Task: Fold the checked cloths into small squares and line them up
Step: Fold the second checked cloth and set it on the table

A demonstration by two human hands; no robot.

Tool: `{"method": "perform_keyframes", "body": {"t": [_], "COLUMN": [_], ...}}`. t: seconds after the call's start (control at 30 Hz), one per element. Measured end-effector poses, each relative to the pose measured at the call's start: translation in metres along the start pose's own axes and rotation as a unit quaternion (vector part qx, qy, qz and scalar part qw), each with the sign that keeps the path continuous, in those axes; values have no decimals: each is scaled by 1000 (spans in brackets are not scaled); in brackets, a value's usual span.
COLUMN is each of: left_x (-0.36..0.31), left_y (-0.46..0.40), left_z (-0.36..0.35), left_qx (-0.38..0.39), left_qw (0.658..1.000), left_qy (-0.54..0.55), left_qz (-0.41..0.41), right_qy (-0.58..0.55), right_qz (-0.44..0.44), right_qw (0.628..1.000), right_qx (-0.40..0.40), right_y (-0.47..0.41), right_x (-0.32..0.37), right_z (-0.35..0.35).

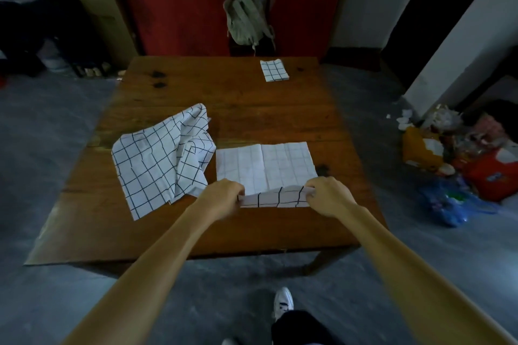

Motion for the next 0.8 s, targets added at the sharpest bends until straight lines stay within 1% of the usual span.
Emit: {"method": "perform_keyframes", "body": {"t": [0.13,0.23,0.6,0.67,0.8], "left_x": [5,11,44,52,61], "left_y": [-15,-32,-140,-156,-168], "left_z": [16,21,26,21,4], "left_qx": [-23,-35,-81,-94,-129], "left_qw": [1000,999,985,982,974], "left_qy": [-18,-29,-33,-32,-66], "left_qz": [9,30,146,162,176], "right_qy": [3,18,18,24,36], "right_qz": [-8,-5,38,44,52], "right_qw": [999,999,999,999,998], "right_qx": [-34,-43,2,9,12], "right_y": [-13,-35,-170,-191,-222], "right_x": [1,0,-20,-22,-23], "right_z": [11,17,8,2,-19]}}
Point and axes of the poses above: each hand's wrist, its own y-axis away from the middle knuckle, its own z-axis out of the back of the hand, x = y × z, the point moved 6 cm from there along -y, towards the middle knuckle, and after that the axes turned 4 degrees about y, right-handed, at the moved point
